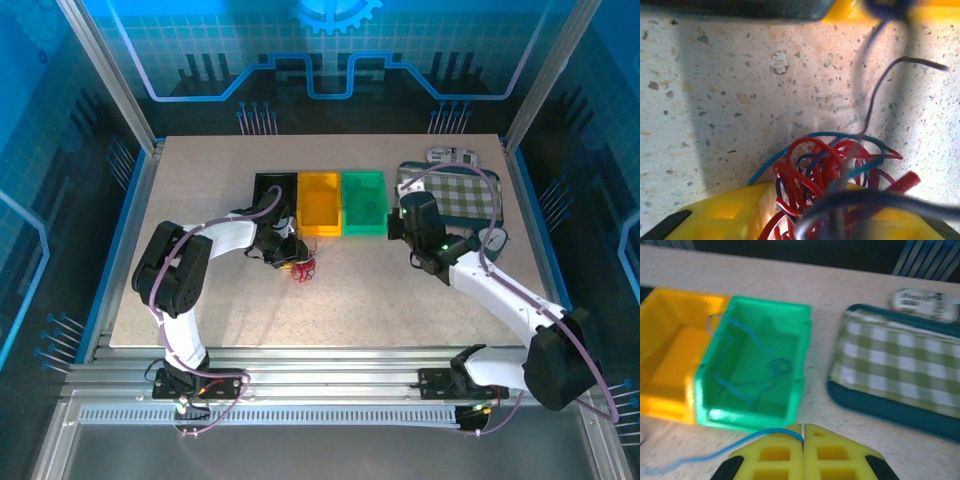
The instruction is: Untangle the cables
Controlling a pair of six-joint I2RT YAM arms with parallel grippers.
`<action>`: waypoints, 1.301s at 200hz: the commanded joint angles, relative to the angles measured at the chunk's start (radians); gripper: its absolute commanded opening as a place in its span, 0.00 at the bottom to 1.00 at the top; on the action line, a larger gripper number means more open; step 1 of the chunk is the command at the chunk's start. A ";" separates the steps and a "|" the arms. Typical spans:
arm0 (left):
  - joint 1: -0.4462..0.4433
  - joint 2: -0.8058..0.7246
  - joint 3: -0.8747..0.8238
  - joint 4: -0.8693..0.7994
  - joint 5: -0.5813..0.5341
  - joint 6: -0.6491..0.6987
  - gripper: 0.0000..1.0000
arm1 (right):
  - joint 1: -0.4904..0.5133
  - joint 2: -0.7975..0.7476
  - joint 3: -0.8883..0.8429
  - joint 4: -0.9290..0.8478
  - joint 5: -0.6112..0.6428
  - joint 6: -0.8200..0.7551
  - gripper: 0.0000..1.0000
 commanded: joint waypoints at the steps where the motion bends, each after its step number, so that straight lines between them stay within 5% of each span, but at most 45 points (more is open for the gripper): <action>1: 0.001 0.053 -0.009 -0.063 -0.107 0.012 0.36 | -0.057 -0.058 0.052 -0.002 0.178 0.050 0.00; 46: 0.001 0.060 -0.003 -0.074 -0.112 0.014 0.46 | -0.185 -0.143 0.051 -0.001 0.213 0.027 0.00; 131: 0.004 0.071 -0.015 -0.073 -0.133 0.013 0.45 | -0.397 -0.223 0.066 -0.013 0.147 0.002 0.00; 152: 0.004 0.068 -0.017 -0.062 -0.101 0.028 0.34 | -0.393 -0.207 0.095 -0.018 0.019 -0.026 0.00; 179: -0.008 0.045 -0.022 -0.027 -0.079 0.041 0.00 | -0.306 -0.171 0.140 -0.010 -0.056 -0.079 0.00; 220: -0.053 -0.020 -0.025 0.024 -0.138 0.059 0.00 | -0.123 -0.098 0.249 0.025 -0.008 -0.186 0.00; 260: -0.067 -0.062 -0.030 0.042 -0.208 0.051 0.00 | -0.077 -0.011 0.384 0.094 -0.007 -0.242 0.00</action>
